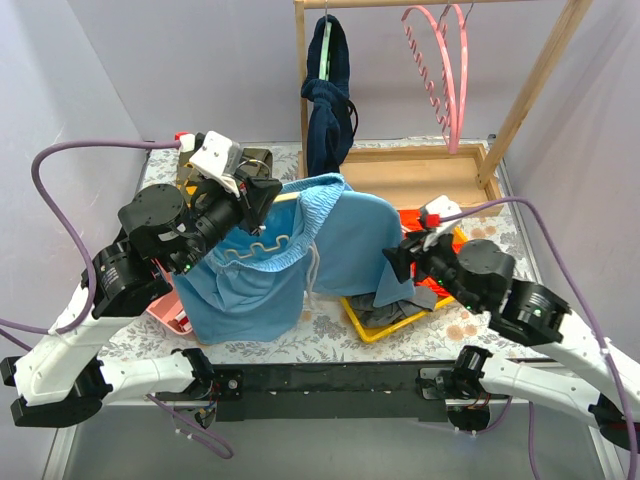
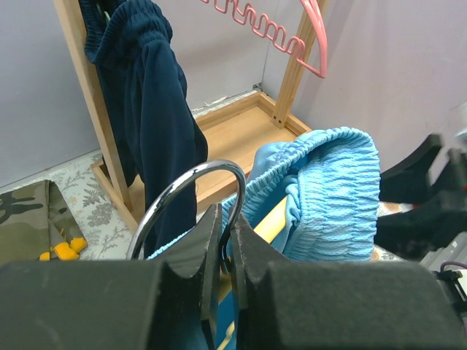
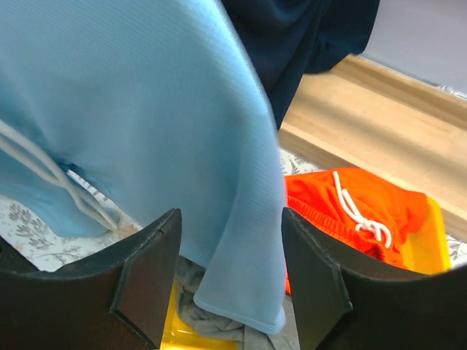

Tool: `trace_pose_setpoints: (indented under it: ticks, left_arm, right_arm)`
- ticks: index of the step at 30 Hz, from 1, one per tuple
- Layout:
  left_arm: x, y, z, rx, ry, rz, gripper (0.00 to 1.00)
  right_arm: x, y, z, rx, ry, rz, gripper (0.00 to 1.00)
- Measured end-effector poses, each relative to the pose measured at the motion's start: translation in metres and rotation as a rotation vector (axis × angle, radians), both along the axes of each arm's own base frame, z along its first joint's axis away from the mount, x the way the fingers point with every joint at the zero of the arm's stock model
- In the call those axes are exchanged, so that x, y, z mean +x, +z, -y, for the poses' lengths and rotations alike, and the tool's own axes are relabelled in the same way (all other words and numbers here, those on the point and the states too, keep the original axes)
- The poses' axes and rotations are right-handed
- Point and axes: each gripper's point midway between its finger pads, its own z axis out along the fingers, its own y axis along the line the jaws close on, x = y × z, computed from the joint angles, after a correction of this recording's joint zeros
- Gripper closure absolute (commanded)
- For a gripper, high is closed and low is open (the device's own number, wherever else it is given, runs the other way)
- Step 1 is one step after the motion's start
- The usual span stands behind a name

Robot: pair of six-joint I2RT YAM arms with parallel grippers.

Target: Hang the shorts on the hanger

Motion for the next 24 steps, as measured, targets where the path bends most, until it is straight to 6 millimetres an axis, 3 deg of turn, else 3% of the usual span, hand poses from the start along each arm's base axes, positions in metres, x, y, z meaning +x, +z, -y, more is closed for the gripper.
trace_pose_setpoints:
  ticks: [3, 4, 6, 14, 18, 24]
  left_arm:
    - [0.001, 0.001, -0.001, -0.003, 0.012, 0.002, 1.0]
    - [0.002, 0.001, -0.002, -0.006, 0.018, 0.003, 1.0]
    - [0.004, 0.003, -0.004, -0.012, 0.034, 0.007, 1.0]
    - [0.009, 0.012, -0.024, -0.042, 0.126, 0.03, 1.0]
    - [0.008, 0.019, -0.036, -0.064, 0.16, 0.052, 1.0]
    - [0.01, 0.024, -0.048, -0.097, 0.214, 0.069, 1.0]
  right_arm:
    - [0.006, -0.023, -0.01, -0.021, -0.008, -0.03, 0.64]
    - [0.007, -0.03, -0.009, -0.03, -0.016, -0.041, 0.83]
    - [0.009, -0.037, -0.005, -0.032, -0.052, -0.052, 0.99]
    - [0.011, -0.039, 0.032, 0.1, -0.22, -0.043, 0.99]
    - [0.008, -0.057, 0.041, 0.146, -0.265, -0.077, 0.99]
    - [0.009, -0.095, 0.041, 0.077, -0.307, -0.156, 0.99]
